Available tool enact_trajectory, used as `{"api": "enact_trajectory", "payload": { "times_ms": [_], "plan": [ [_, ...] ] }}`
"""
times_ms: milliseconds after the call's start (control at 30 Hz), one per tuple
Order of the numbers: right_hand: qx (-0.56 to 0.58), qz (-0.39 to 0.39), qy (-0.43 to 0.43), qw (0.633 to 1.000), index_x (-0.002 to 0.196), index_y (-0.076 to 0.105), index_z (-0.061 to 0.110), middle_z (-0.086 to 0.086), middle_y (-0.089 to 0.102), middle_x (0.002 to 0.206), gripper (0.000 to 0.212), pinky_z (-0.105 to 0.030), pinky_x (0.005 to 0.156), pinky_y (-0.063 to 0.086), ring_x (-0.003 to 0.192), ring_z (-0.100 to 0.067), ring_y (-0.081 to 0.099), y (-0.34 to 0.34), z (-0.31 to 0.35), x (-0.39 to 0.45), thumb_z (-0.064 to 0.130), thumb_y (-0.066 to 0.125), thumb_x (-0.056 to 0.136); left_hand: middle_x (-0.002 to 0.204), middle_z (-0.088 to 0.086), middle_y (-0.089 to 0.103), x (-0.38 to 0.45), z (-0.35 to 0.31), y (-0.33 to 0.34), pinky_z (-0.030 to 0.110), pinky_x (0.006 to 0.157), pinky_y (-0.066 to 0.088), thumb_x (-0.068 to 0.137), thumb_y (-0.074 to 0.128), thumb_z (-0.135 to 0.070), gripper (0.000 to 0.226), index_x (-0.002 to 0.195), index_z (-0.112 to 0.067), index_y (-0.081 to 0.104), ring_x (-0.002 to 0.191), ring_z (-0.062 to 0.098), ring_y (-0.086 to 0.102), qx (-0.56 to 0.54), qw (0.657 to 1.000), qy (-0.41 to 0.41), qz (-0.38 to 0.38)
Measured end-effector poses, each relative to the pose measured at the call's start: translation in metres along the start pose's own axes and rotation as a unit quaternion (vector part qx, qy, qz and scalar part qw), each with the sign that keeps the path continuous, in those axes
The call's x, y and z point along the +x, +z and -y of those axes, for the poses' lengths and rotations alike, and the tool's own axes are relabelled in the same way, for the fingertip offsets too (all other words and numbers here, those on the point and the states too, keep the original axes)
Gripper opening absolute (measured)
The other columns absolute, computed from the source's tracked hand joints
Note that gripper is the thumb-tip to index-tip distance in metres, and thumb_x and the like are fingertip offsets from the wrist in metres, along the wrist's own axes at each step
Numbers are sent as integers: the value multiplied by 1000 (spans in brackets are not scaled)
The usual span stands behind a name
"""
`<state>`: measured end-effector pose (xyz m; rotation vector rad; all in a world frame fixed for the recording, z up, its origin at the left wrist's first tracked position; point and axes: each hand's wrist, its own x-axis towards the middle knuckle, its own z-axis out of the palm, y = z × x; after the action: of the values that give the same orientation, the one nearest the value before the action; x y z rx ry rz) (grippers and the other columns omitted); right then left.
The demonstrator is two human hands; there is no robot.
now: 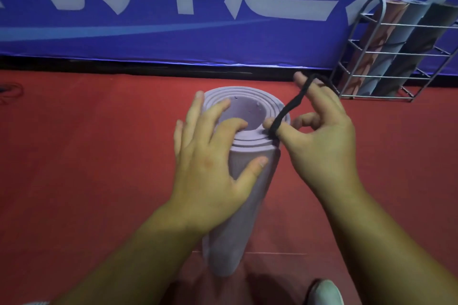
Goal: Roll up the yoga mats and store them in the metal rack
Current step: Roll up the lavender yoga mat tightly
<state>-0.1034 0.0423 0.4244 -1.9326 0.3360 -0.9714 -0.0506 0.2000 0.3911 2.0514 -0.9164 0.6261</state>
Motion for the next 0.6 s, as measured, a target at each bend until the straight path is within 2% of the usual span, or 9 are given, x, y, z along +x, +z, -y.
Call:
{"api": "enact_trajectory", "payload": {
  "times_ms": [67,133,233,300,367,433,500,533,600],
  "plan": [
    [-21,32,5,999,142,49,44,19,46,136,96,-21,73,55,74,-12,62,0,4,1,47,86,53,135,3,58,4,5,2,64,109,34,81,68,-46,46,120,-21,65,141,39,41,2,1000,31,4],
    [-51,79,5,996,144,42,50,23,42,134,107,-28,88,55,96,-6,62,0,8,1,59,82,46,118,-2,64,8,8,4,57,107,37,79,69,-37,44,119,-21,71,123,38,54,-2,999,51,12],
    [-71,140,17,987,145,33,56,30,37,132,114,-33,101,50,121,-5,55,-6,11,2,65,80,42,104,-8,56,14,3,0,52,102,39,75,62,-31,45,118,-23,72,113,34,51,-21,998,40,33],
    [-91,170,24,981,146,29,57,35,33,129,115,-24,103,45,127,-1,48,-9,12,5,65,82,44,104,-4,54,17,1,-5,49,100,38,76,58,-35,47,119,-21,71,112,29,47,-56,996,42,63],
    [-129,182,10,975,147,29,55,22,36,135,110,-19,106,38,132,0,41,-8,13,4,68,77,49,106,-1,53,20,2,-8,45,102,37,84,52,-34,45,123,-19,68,114,25,46,-95,990,49,91],
    [-170,173,-12,970,147,33,52,4,36,146,102,-31,113,38,140,-11,36,-2,14,-1,74,61,51,107,-2,55,21,4,-7,41,105,35,103,40,-37,37,123,-23,67,117,20,45,-135,987,46,76],
    [-240,183,-45,952,143,38,51,-5,36,146,91,-40,110,41,139,-28,37,5,13,-8,74,51,56,105,-6,57,22,0,-4,35,104,34,106,24,-53,49,112,-30,67,114,14,47,-166,985,7,47],
    [-279,186,-65,940,138,44,49,-8,39,142,82,-42,104,42,134,-35,39,8,11,-10,73,50,60,100,-9,58,23,-2,-2,30,102,35,104,31,-55,41,105,-33,67,111,12,48,-159,987,-15,28],
    [-306,181,-70,932,121,54,41,-10,47,134,62,-41,99,42,130,-38,42,15,8,-14,70,52,66,91,-10,57,24,-8,4,22,96,36,95,52,-41,15,92,-36,66,104,10,49,-129,990,-52,-19]
  ]
}}
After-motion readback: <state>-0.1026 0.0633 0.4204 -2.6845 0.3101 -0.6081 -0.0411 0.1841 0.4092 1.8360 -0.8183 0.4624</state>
